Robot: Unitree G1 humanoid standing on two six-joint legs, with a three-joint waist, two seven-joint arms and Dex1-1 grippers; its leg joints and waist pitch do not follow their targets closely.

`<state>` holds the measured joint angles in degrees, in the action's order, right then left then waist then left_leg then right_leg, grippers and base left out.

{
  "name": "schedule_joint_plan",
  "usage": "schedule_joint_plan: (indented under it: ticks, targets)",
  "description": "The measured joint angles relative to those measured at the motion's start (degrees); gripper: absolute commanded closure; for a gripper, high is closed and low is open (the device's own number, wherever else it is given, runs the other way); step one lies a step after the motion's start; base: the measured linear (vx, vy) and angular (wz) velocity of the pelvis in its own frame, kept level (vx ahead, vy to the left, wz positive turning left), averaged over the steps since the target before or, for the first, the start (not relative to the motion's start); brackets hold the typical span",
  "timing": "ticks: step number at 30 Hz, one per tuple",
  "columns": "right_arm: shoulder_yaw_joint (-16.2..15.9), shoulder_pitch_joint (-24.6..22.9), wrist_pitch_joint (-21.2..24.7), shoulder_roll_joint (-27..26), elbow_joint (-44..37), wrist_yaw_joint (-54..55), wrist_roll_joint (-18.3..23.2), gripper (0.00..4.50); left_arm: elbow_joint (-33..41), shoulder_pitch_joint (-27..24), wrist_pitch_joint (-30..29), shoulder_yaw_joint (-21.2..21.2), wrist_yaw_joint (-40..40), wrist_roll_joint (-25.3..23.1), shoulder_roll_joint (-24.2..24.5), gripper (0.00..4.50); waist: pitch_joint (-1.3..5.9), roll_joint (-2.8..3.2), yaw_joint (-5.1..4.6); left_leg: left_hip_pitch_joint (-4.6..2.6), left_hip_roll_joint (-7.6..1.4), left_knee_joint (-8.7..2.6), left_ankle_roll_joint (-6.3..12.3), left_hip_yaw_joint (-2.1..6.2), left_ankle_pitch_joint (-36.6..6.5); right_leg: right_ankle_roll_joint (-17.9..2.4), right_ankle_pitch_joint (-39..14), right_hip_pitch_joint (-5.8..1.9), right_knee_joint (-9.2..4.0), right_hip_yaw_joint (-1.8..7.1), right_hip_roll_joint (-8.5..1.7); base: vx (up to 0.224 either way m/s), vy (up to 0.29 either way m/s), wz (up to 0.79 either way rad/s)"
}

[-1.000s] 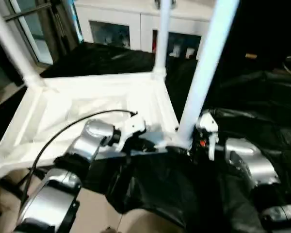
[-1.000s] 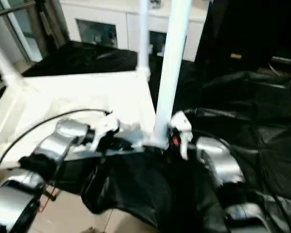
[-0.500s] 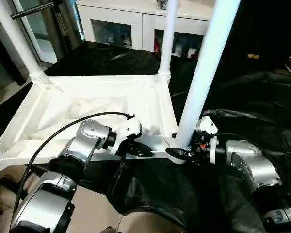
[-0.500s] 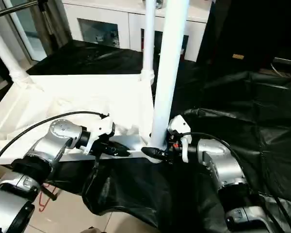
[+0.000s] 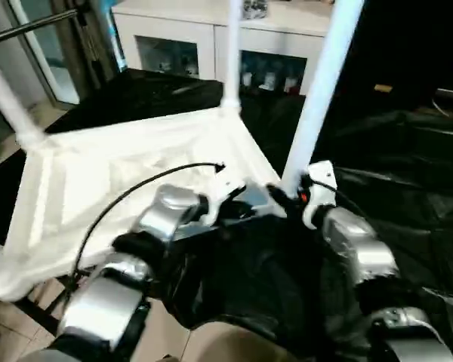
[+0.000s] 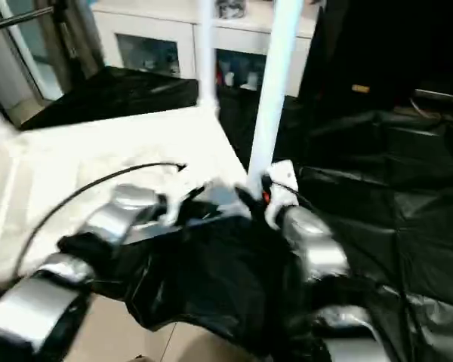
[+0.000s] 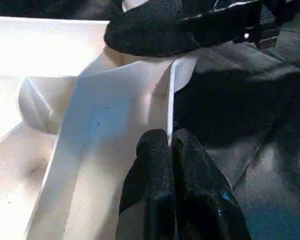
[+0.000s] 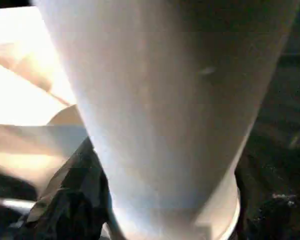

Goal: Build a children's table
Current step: Rotate leg to tighten

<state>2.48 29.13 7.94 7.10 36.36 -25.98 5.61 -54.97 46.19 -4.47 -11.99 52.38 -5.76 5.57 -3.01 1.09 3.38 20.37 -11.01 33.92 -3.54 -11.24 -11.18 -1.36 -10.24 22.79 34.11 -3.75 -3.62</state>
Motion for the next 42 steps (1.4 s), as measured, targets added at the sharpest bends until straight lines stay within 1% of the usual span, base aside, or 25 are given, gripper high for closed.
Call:
schedule_joint_plan:
  ticks: [2, 4, 5, 6, 7, 8, 10, 13, 15, 19, 21, 23, 24, 26, 28, 29, 30, 31, 32, 33, 36, 38, 41, 42]
  targets:
    - [0.00, 0.09, -0.74, -0.08, 0.40, 0.03, -0.70, 1.08, -0.03, 0.14, -0.14, 0.00, -0.04, -0.01, -0.06, 4.50, 0.00, 0.01, 0.01, 0.02, 0.00, 0.00, 0.01, 0.01, 0.00, -0.15, 0.09, 0.00, 0.00, 0.00, 0.00, 0.000, 0.000, 0.00]
    - [-0.01, 0.14, -1.07, -0.32, 0.45, -0.21, -0.91, 1.02, -0.04, 0.21, -0.12, -0.02, -0.05, -0.11, -0.07, 4.50, 0.00, 0.01, -0.04, 0.04, 0.00, 0.00, 0.02, 0.00, 0.01, -0.26, 0.16, 0.01, 0.00, 0.00, 0.00, 0.000, 0.000, 0.00]
    - [-0.01, 0.14, -1.07, -0.32, 0.45, -0.39, -0.92, 0.78, -0.04, 0.20, -0.09, -0.05, -0.03, -0.11, -0.07, 4.50, 0.00, 0.00, -0.05, 0.04, 0.00, 0.00, 0.03, 0.00, 0.01, -0.26, 0.16, 0.01, -0.01, 0.00, 0.00, 0.000, 0.000, 0.00]
    - [-0.01, 0.13, -1.09, -0.31, 0.44, -0.65, -0.93, 0.68, -0.04, 0.20, -0.01, -0.06, 0.01, -0.14, -0.06, 4.50, 0.00, 0.00, -0.06, 0.04, 0.00, 0.00, 0.03, 0.00, 0.02, -0.26, 0.16, 0.01, 0.00, 0.00, 0.00, 0.000, 0.000, 0.00]
    - [-0.02, 0.13, -1.18, -0.31, 0.43, -0.95, -1.00, 0.68, -0.04, 0.20, 0.16, -0.08, 0.22, -0.17, -0.01, 4.50, 0.00, 0.01, -0.07, 0.04, 0.00, 0.00, 0.03, 0.00, 0.02, -0.27, 0.16, 0.02, 0.00, 0.00, 0.00, 0.000, 0.000, 0.00]
    - [-0.05, 0.12, -1.34, -0.30, 0.42, -1.54, -1.05, 0.56, -0.04, 0.20, 0.38, -0.08, 0.56, -0.21, 0.12, 4.50, 0.00, 0.00, -0.08, 0.05, 0.00, 0.00, 0.03, 0.00, 0.02, -0.27, 0.17, 0.03, 0.00, -0.01, 0.00, 0.000, 0.000, 0.00]
    - [-0.46, -0.13, -2.00, 0.46, 0.32, -4.44, -1.00, 0.31, 0.09, 0.12, 0.95, -0.14, 2.34, -0.22, 0.91, 4.50, -0.02, -0.03, -0.12, 0.06, -0.02, 0.00, 0.04, 0.01, 0.02, -0.26, 0.17, 0.05, 0.01, -0.03, 0.00, 0.000, 0.000, 0.00]
    - [-1.65, -0.76, -2.08, 2.53, -0.73, -9.84, -0.91, 0.08, 1.28, -0.51, 1.34, -0.24, 4.76, -0.18, 1.73, 4.50, -0.02, -0.03, -0.16, 0.08, -0.04, -0.03, 0.05, 0.01, 0.02, -0.21, 0.13, 0.08, 0.00, -0.03, 0.02, 0.000, 0.000, 0.00]
    - [-3.94, -2.72, -1.87, 5.64, -3.93, -16.33, -0.61, 0.08, 3.58, -2.16, 2.27, -0.51, 9.04, 0.51, 3.35, 4.50, -0.02, -0.03, -0.09, 0.15, -0.06, -0.07, 0.36, 0.01, 0.17, -0.07, 0.03, 0.12, -0.01, -0.04, 0.04, 0.000, 0.000, 0.00]
    - [-5.51, -4.10, -1.20, 7.99, -6.77, -23.20, 0.34, 0.08, 5.93, -3.36, 3.26, -1.40, 13.95, 1.22, 5.34, 4.50, -0.01, -0.01, 0.22, 0.38, -0.15, -0.06, 0.42, 0.01, 0.16, -0.10, -0.01, 0.31, 0.01, -0.11, 0.09, 0.000, 0.000, 0.00]
    - [-6.74, -5.13, -0.44, 10.39, -8.67, -28.74, 1.53, 0.08, 7.16, -4.23, 3.56, -1.74, 17.06, 1.64, 6.44, 4.50, -0.01, -0.01, 0.46, 0.49, -0.15, -0.02, 0.42, -0.01, 0.16, -0.11, -0.01, 0.36, 0.00, -0.11, 0.07, 0.000, 0.000, 0.00]
    - [-7.54, -5.54, 0.54, 11.88, -9.84, -32.50, 2.20, 0.08, 8.04, -4.79, 3.72, -1.98, 19.14, 1.74, 7.29, 4.50, -0.03, -0.04, 0.54, 0.51, -0.16, 0.07, 0.42, -0.01, 0.16, -0.12, 0.00, 0.35, 0.01, -0.11, 0.06, 0.000, 0.000, 0.00]
    - [-8.02, -6.38, 1.47, 13.29, -11.17, -35.23, 3.22, 0.08, 8.66, -5.22, 3.83, -2.32, 20.83, 1.95, 7.86, 4.50, -0.03, -0.05, 0.71, 0.52, -0.16, 0.08, 0.43, -0.01, 0.17, -0.12, 0.00, 0.33, 0.01, -0.11, 0.05, 0.000, 0.000, 0.00]
    - [-8.69, -6.77, 2.21, 14.35, -11.89, -38.23, 4.08, 0.08, 8.92, -5.55, 4.38, -2.66, 22.70, 2.16, 8.69, 4.50, -0.05, -0.08, 0.94, 0.50, -0.16, 0.09, 0.43, -0.01, 0.18, -0.12, 0.01, 0.31, 0.02, -0.10, 0.05, 0.000, 0.000, 0.00]
    - [-9.14, -6.86, 2.83, 14.61, -12.54, -39.68, 4.34, 0.35, 9.00, -5.56, 4.69, -2.78, 23.96, 2.20, 9.34, 4.50, -0.08, -0.13, 1.14, 0.51, -0.16, 0.09, 0.38, -0.01, 0.16, -0.13, 0.02, 0.32, 0.05, -0.10, 0.05, 0.000, 0.000, 0.00]
    - [-9.25, -6.93, 2.99, 14.68, -12.70, -40.17, 4.53, 0.35, 9.05, -5.58, 4.83, -2.85, 24.45, 2.21, 9.52, 4.50, -0.10, -0.15, 1.29, 0.52, -0.17, 0.09, 0.38, -0.01, 0.17, -0.13, 0.02, 0.31, 0.05, -0.10, 0.05, 0.000, 0.000, 0.00]
    - [-9.35, -6.96, 3.26, 14.92, -12.80, -40.76, 4.78, 0.54, 9.16, -5.64, 4.89, -2.97, 24.97, 2.28, 9.72, 4.50, -0.11, -0.18, 1.53, 0.52, -0.17, 0.09, 0.37, -0.01, 0.17, -0.13, 0.02, 0.31, 0.05, -0.10, 0.05, 0.000, 0.000, 0.00]
    - [-9.44, -6.96, 3.43, 15.10, -12.94, -40.92, 4.85, 0.54, 9.50, -5.84, 4.89, -3.00, 25.28, 2.39, 9.88, 4.50, -0.12, -0.20, 1.61, 0.53, -0.17, 0.09, 0.37, -0.01, 0.17, -0.13, 0.02, 0.31, 0.05, -0.10, 0.05, 0.000, 0.000, 0.00]
    - [-9.52, -6.96, 3.72, 15.21, -13.14, -41.10, 4.96, 0.67, 9.86, -5.99, 4.89, -3.03, 25.57, 2.41, 10.02, 4.50, -0.13, -0.22, 1.67, 0.55, -0.17, 0.09, 0.38, -0.01, 0.18, -0.13, 0.02, 0.32, 0.05, -0.10, 0.05, 0.000, 0.000, 0.00]
    - [-9.61, -6.96, 3.95, 15.29, -13.27, -41.39, 5.14, 0.86, 10.30, -6.23, 4.88, -3.05, 25.81, 2.45, 10.19, 4.50, -0.14, -0.24, 1.67, 0.55, -0.17, 0.09, 0.39, -0.01, 0.19, -0.13, 0.02, 0.32, 0.05, -0.10, 0.05, 0.000, 0.000, 0.00]
    - [-9.62, -6.98, 4.68, 15.48, -13.61, -41.50, 5.47, 0.98, 11.15, -6.64, 4.71, -3.13, 26.30, 2.57, 10.40, 4.50, -0.14, -0.24, 1.69, 0.61, -0.17, 0.09, 0.49, -0.01, 0.24, -0.12, 0.01, 0.34, 0.04, -0.10, 0.06, 0.000, 0.000, 0.00]
    - [-9.62, -6.99, 5.20, 15.48, -13.74, -41.51, 5.66, 1.21, 11.54, -6.88, 4.67, -3.17, 26.35, 2.57, 10.49, 4.50, -0.14, -0.24, 1.72, 0.61, -0.18, 0.09, 0.49, -0.01, 0.24, -0.11, 0.00, 0.35, 0.04, -0.10, 0.06, 0.000, 0.000, 0.00]
    - [-9.62, -7.17, 5.54, 15.19, -13.78, -41.51, 5.85, 1.42, 11.62, -6.97, 4.64, -3.41, 26.43, 2.57, 10.40, 4.50, -0.13, -0.24, 1.79, 0.60, -0.18, 0.09, 0.49, -0.02, 0.24, -0.10, 0.00, 0.34, 0.04, -0.10, 0.05, 0.000, 0.000, 0.00]
    - [-9.60, -7.25, 5.46, 15.16, -13.78, -41.46, 5.84, 1.60, 11.61, -6.97, 4.57, -3.47, 26.20, 2.57, 10.34, 4.50, -0.13, -0.25, 1.80, 0.60, -0.18, 0.10, 0.49, -0.02, 0.24, -0.11, 0.00, 0.33, 0.04, -0.10, 0.05, 0.000, 0.000, 0.00]
